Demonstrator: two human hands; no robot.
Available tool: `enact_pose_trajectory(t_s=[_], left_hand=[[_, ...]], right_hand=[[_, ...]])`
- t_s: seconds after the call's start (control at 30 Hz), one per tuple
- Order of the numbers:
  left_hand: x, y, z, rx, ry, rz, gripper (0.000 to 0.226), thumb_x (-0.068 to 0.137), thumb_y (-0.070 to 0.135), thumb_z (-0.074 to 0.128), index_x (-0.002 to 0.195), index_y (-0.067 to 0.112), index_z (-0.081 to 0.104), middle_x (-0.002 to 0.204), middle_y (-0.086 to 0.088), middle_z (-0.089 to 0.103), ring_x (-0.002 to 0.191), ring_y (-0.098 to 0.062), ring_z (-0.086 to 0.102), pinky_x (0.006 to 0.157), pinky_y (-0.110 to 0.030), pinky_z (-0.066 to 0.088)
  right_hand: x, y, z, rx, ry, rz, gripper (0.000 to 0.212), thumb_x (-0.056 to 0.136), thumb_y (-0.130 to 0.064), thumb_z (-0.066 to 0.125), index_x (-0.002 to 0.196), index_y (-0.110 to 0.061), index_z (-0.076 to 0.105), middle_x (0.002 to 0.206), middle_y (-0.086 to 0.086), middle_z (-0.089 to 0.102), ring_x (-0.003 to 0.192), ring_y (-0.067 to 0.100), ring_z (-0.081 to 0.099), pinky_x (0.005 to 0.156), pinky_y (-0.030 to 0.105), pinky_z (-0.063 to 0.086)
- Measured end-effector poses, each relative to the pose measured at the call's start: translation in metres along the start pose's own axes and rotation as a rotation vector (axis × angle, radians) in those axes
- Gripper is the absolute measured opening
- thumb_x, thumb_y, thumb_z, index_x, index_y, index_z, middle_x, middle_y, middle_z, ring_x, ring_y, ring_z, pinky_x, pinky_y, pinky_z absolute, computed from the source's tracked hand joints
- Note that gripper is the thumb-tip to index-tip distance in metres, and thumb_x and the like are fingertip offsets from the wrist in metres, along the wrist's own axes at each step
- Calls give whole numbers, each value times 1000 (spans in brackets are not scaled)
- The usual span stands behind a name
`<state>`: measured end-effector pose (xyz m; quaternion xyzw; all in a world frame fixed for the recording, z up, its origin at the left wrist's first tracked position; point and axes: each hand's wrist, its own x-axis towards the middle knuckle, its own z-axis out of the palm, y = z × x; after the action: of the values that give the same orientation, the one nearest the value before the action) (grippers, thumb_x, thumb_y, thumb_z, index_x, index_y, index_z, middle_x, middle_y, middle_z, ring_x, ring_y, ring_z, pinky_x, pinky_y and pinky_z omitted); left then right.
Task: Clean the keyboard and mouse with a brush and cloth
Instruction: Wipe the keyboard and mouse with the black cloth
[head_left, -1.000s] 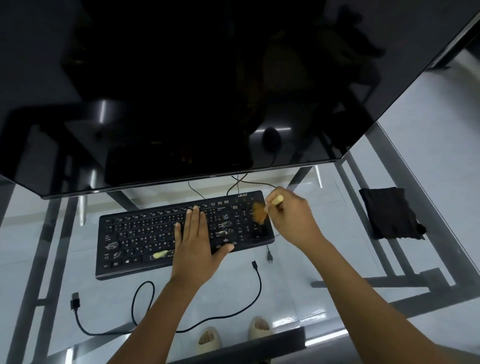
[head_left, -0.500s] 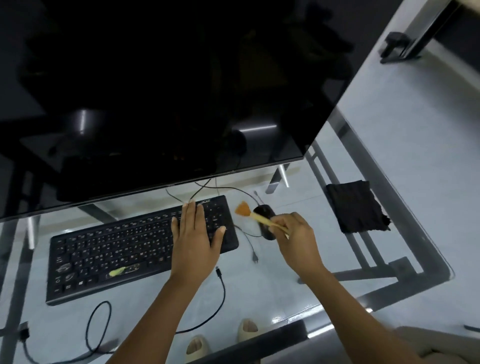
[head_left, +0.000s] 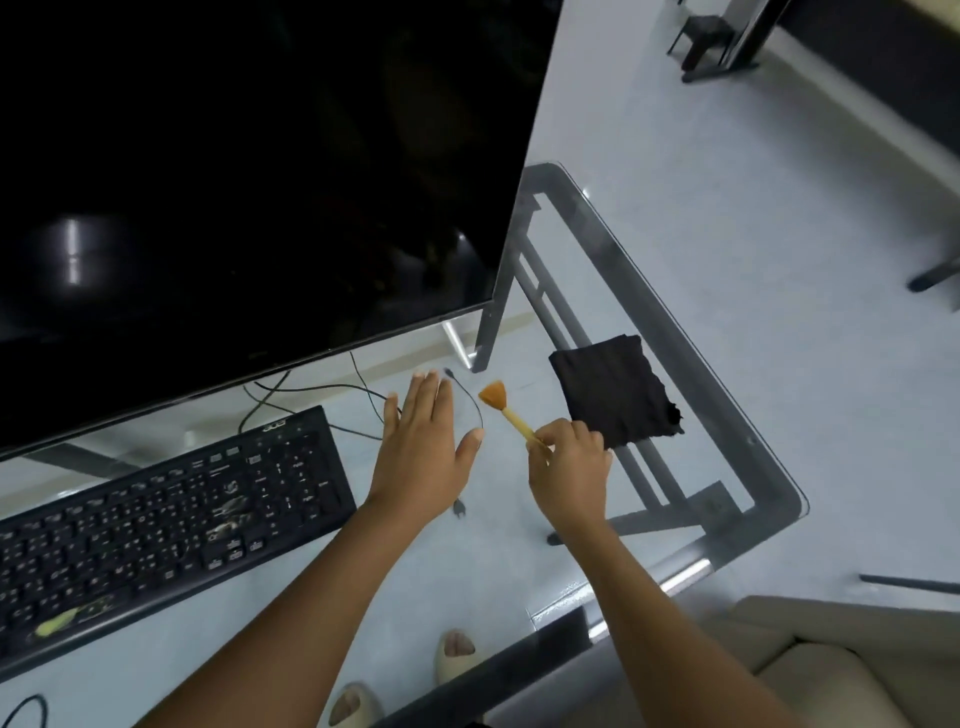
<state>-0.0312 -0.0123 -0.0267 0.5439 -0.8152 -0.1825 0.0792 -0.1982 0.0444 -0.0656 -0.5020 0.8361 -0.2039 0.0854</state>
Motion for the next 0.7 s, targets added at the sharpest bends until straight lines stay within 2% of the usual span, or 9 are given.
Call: enact_pose_trajectory(t_s=[0.07,0.17,0.37,0.47,0.53,0.63,0.7], left_hand=[[5,5,3,13,-5,8,68,98,48,32,150,7,16,159,-8,12,147,-21,2,119,-45,4],[7,6,7,16,-11,10,68,98,49,31,150,8,16,159,-8,12,147,-21,1,119,-45,4],[-2,-1,15,-4,-14,-21,68,98,48,30,150,8,14,160,-8,9,147,-19,-2,119,-42,0],[-11,-11,11,-20,24,-50,67,98,47,32,150,8,15,160,-7,10,147,-18,-2,119,-41,-1],[-20,-24,6,-28,61,-67,67,98,48,30,150,8,17,159,-7,12,147,-18,1,119,-42,1],[-45,-56,-7,-69,147,-124,71,94,54,22,149,9,21,158,-5,16,147,-16,5,119,-42,3],[-66,-86,-20,-94,214,-176,71,94,54,22,149,9,24,157,-5,21,146,-14,8,119,-41,3]], right_hand=[[9,4,-5,18,40,-17,15,86,-27,68,97,-17,63,98,2,62,89,22,51,76,31,34],[36,12,-20,53,100,69,27,86,-26,67,111,-15,60,113,9,57,101,27,51,86,38,36],[76,26,-18,-194,-71,80,52,88,-39,61,133,-16,46,126,14,47,112,34,46,95,48,38],[82,31,-12,-244,-38,34,40,93,-21,54,132,-11,50,123,19,48,103,37,48,88,47,40],[91,37,-12,-165,-47,68,35,95,-10,47,129,-8,52,121,24,49,97,40,51,80,44,46],[102,39,-18,63,-42,170,33,96,-17,39,124,-19,57,109,24,56,71,34,61,54,35,52],[97,28,-21,164,-2,139,35,96,-19,37,125,-21,58,103,23,60,53,28,59,48,25,48]])
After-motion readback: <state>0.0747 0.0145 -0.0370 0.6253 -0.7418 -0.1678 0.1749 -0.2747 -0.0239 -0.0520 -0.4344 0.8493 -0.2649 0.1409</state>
